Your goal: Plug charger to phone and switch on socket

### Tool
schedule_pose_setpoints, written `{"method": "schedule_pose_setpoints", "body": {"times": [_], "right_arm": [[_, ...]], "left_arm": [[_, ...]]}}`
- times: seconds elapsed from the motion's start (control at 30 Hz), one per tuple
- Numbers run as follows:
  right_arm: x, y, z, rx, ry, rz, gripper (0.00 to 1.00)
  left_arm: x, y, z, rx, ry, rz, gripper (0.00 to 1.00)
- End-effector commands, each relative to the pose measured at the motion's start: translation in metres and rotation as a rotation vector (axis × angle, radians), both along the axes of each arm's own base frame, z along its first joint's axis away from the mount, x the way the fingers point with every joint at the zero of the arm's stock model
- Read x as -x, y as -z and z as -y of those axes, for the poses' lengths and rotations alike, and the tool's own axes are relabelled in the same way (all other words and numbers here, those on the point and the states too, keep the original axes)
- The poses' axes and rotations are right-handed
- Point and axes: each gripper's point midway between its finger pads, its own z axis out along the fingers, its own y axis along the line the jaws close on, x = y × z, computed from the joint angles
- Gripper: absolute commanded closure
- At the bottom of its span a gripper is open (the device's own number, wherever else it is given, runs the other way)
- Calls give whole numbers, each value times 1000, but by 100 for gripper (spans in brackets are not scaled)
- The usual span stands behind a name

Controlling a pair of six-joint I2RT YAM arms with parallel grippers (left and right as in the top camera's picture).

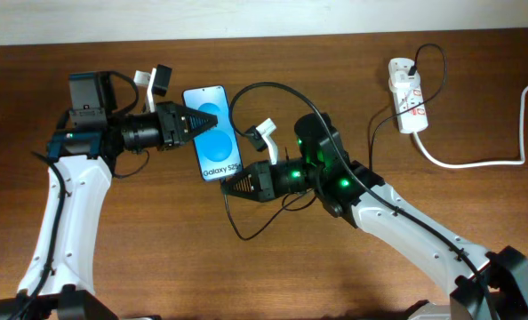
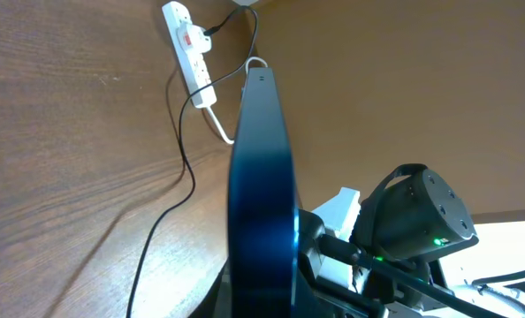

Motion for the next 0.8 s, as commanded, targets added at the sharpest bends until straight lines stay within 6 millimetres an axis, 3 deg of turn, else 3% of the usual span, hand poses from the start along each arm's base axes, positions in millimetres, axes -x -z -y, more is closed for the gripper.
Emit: {"method": "schedule_pose_setpoints", "body": {"times": [0.0, 0.27, 0.43, 0.6, 0.77], "right_arm": [[-8, -2, 0, 3, 26, 23, 96], [-2, -10, 0, -17, -4, 53, 96], [6, -26, 5, -31, -14, 114, 96], [5, -2, 24, 131, 67, 145, 96], [11, -11, 19, 86, 24, 181, 95]], "left_arm": [[2, -12, 5, 26, 5, -13, 100], [-3, -15, 4, 28, -9, -1, 100], [-12, -11, -11, 13, -81, -33, 100], [-16, -11, -24, 14, -115, -35, 100], [-16, -11, -23, 17, -111, -35, 100]]}}
